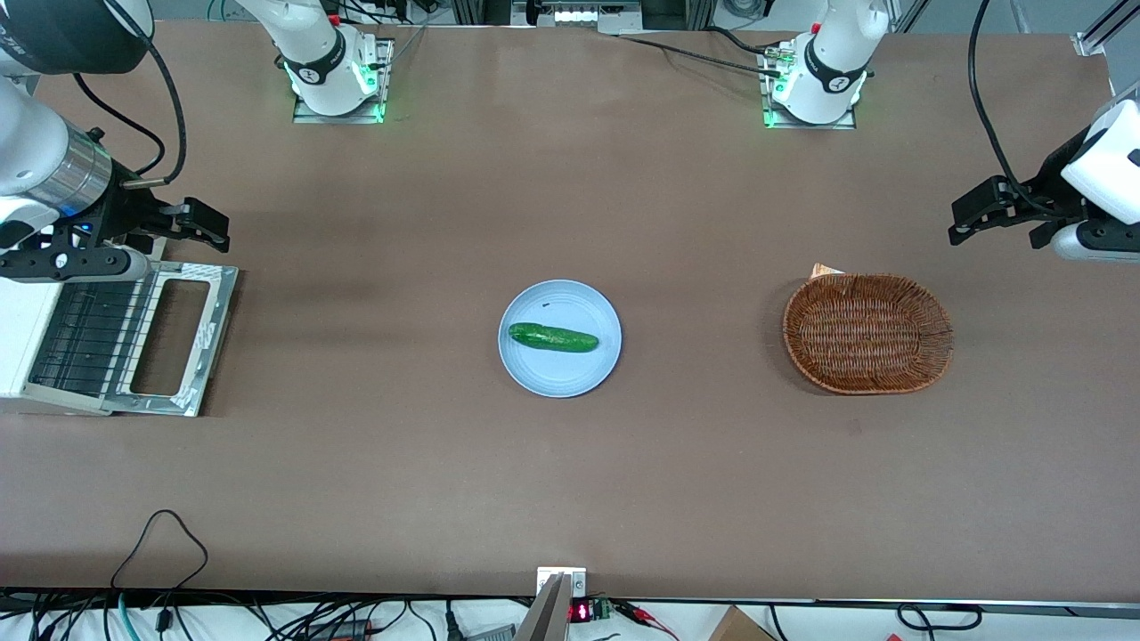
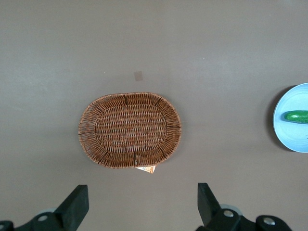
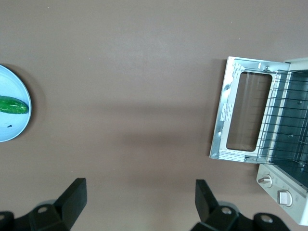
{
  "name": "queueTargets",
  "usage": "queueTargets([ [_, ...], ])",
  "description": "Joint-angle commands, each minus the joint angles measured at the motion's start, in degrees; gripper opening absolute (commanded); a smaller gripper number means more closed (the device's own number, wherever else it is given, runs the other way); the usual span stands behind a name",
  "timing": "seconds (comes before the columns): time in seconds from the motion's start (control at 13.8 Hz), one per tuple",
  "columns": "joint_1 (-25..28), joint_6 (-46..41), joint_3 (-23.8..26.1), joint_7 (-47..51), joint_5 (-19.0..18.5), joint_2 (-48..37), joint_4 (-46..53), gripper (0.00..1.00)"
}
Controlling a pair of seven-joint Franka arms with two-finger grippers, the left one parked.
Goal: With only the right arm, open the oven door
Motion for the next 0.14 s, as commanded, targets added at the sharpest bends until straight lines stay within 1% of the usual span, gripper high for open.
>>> queueTargets([
  [0.0,-0.2,-0.8,0.2,-0.9,-0.5,0.5,1.4,1.0],
  [0.07,-0.2,-1.0,0.2,-1.0,-0.5,0.5,1.5,1.0],
])
